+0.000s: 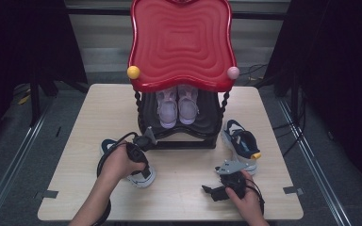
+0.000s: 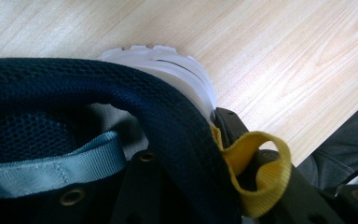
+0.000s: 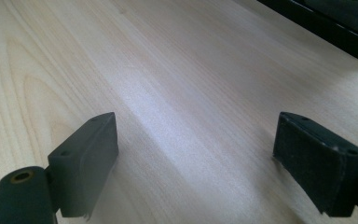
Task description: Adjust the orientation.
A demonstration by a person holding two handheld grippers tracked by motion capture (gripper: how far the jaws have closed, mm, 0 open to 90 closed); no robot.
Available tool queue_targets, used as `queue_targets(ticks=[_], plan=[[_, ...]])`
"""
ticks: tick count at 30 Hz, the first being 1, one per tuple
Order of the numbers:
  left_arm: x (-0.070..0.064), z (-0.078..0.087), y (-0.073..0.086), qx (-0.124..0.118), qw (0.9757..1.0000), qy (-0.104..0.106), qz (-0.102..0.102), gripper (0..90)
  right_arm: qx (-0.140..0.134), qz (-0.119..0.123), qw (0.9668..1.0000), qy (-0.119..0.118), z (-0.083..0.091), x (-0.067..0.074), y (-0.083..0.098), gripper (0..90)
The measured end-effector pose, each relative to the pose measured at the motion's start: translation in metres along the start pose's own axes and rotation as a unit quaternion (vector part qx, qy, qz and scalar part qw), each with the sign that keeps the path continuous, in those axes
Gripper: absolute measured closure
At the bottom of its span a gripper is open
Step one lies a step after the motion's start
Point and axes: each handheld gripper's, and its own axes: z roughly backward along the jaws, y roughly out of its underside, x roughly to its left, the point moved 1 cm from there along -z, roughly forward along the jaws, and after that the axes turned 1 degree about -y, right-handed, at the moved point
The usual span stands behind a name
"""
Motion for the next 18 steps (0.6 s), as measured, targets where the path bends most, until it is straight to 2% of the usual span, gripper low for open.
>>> queue_targets(ticks=[10, 18], plan=[[0.0, 0.003, 0.004, -0.003, 0.9999, 0.0, -0.011, 74.7, 0.0, 0.0, 1.0, 0.0, 0.0, 0.0, 0.0, 13.3], [0.002, 0.012, 0.006, -0.003, 0.9999, -0.001, -0.016, 75.3, 0.0, 0.0, 1.0, 0.0, 0.0, 0.0, 0.0, 13.3]])
